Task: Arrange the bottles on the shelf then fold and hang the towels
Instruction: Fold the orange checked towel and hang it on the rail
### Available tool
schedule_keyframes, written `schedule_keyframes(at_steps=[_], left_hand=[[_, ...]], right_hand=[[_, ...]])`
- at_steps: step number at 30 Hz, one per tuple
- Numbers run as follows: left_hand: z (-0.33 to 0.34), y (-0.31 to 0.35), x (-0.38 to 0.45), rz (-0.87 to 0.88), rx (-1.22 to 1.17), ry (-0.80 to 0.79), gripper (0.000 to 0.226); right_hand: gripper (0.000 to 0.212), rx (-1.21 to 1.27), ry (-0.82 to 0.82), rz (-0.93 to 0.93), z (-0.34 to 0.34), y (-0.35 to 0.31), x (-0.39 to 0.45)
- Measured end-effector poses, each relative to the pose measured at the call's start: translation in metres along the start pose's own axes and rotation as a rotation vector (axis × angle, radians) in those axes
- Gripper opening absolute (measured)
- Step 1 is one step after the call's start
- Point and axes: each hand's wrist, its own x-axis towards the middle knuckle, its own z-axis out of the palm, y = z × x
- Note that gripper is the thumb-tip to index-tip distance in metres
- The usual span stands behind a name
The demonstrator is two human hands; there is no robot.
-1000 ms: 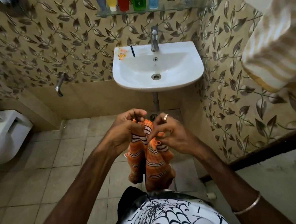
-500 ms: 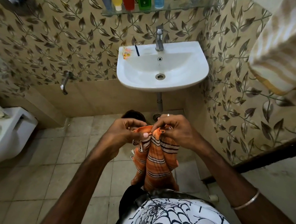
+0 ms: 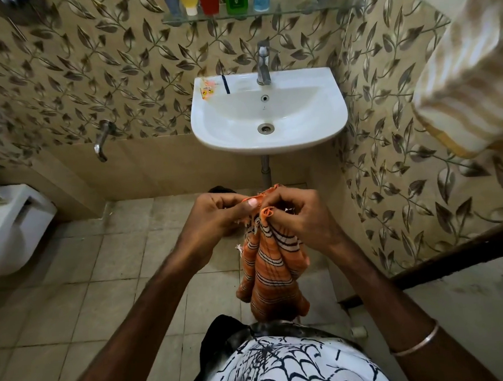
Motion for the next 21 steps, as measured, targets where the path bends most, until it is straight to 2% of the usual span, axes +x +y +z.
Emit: schedule_keyframes(at_steps=[13, 15, 18, 21], left_hand=[[0.0025, 0.0013, -0.0052, 0.080, 0.153, -0.239, 0.030], [0.0034, -0.0002, -0.0053, 0.101, 0.183, -0.223, 0.033], [0.0041, -0.0039, -0.0050, 0.166, 0.268, -0.121, 0.024], [0.0009, -0.0024, -0.0056, 0.169, 0.313, -0.110, 0.020]], right_hand=[[0.013, -0.082, 0.066, -0.006, -0.0016, -0.0029, -0.0009], [0.014, -0.097, 0.065, -0.004, 0.0002, -0.0023, -0.0010], [0.021, -0.080, 0.045, 0.022, 0.0015, -0.0025, -0.0001], [0.040, -0.036, -0.040, 0.102, -0.0015, -0.0043, -0.0004]])
